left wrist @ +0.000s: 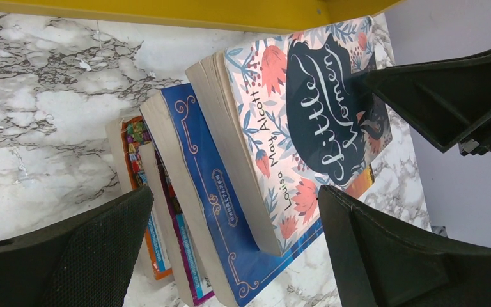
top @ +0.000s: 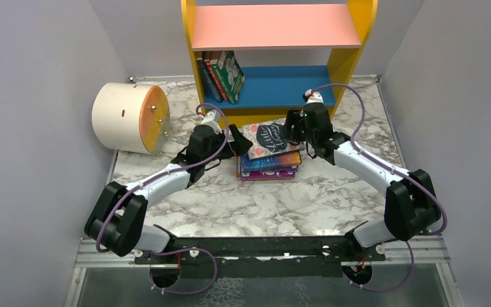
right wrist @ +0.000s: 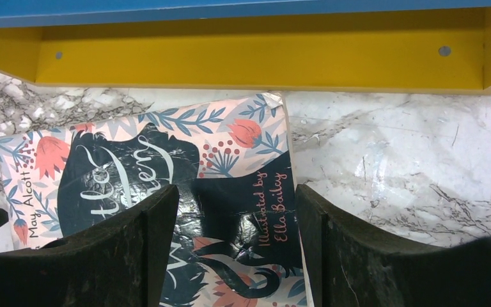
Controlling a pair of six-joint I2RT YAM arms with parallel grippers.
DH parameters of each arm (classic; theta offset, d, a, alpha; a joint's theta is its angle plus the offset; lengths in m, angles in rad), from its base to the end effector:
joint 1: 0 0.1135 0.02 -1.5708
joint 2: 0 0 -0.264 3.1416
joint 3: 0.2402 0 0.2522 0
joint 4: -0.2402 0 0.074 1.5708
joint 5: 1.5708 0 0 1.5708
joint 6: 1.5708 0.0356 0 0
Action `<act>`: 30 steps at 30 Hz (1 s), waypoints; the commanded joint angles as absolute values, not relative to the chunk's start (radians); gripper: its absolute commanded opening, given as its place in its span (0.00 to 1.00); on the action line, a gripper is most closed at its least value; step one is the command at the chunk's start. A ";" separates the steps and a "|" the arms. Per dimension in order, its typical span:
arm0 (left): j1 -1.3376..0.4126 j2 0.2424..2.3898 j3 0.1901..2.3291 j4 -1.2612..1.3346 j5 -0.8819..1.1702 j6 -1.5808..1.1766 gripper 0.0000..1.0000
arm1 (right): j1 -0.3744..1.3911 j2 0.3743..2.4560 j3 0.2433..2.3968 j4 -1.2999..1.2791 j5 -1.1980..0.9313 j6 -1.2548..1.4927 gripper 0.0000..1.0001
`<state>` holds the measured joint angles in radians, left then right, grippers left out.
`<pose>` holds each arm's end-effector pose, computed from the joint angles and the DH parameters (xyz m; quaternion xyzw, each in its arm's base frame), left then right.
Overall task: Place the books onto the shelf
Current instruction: Pick up the book from the center of the board.
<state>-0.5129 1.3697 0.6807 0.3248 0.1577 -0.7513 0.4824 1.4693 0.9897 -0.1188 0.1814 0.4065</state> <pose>0.2556 -0.1504 0.2239 -0.0532 0.8204 -0.3865 0.4180 0.2938 0.1466 0.2549 0.0089 0.8815 0.1278 0.4546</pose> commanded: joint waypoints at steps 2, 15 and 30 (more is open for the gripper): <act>-0.518 1.375 0.716 0.368 0.176 -0.753 0.99 | 0.478 1.488 0.978 -0.093 0.071 0.399 0.66; -0.517 1.399 0.703 0.379 0.178 -0.754 0.99 | 0.545 1.473 0.964 -0.056 -0.035 0.404 0.65; -0.447 1.304 0.565 0.525 0.227 -0.827 0.79 | 0.628 1.522 0.975 -0.001 -0.059 0.405 0.65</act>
<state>-0.4603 1.3838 0.6121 0.4114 0.1871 -0.7887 0.6056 1.4948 0.9745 -0.0437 0.0238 0.3958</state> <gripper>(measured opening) 0.850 0.653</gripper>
